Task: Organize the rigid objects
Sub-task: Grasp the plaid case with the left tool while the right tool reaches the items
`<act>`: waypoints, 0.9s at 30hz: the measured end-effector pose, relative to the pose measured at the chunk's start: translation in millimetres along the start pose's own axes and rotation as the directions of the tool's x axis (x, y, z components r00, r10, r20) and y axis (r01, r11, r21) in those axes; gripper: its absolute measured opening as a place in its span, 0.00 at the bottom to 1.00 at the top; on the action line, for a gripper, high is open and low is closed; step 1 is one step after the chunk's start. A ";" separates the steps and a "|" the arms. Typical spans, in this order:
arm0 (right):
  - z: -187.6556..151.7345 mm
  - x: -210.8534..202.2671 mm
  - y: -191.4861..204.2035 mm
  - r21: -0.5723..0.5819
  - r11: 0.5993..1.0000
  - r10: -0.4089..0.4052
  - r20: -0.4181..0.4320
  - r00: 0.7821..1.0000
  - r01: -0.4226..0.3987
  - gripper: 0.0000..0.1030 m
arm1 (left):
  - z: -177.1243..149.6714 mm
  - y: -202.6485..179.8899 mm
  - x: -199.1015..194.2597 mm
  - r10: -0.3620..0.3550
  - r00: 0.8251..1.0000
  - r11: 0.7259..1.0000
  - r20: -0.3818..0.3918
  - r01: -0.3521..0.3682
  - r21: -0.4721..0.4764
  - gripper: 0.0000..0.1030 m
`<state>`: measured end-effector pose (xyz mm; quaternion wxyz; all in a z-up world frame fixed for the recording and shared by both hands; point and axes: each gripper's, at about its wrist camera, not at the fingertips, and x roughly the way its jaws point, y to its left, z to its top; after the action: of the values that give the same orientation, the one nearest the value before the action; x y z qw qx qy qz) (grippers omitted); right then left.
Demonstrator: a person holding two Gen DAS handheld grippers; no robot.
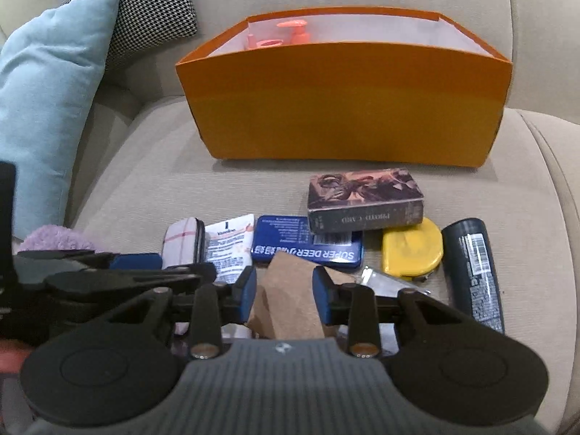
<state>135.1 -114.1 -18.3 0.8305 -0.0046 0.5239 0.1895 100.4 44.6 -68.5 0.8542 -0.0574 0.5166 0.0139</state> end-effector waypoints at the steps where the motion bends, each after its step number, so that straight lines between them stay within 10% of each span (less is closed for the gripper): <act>1: 0.7 0.6 0.3 -0.004 1.000 0.001 0.000 1.000 -0.001 0.35 | 1.2 1.9 0.4 -0.002 1.000 1.000 -0.003 0.002 -0.003 0.64; 10: 2.4 -0.4 -0.9 0.000 0.999 0.034 0.002 0.999 -0.034 0.35 | 5.6 17.0 -28.7 -0.063 0.998 0.998 0.001 0.063 -0.005 0.30; 27: -6.8 40.6 73.2 -0.125 0.972 0.180 -0.135 0.974 -0.197 0.04 | 7.2 57.0 -32.9 -0.148 0.989 0.965 -0.014 0.142 -0.219 0.31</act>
<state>121.3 -35.0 -42.8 0.7725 -0.0236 0.5578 0.3025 86.7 103.1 -40.9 0.8336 -0.1884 0.5193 0.0070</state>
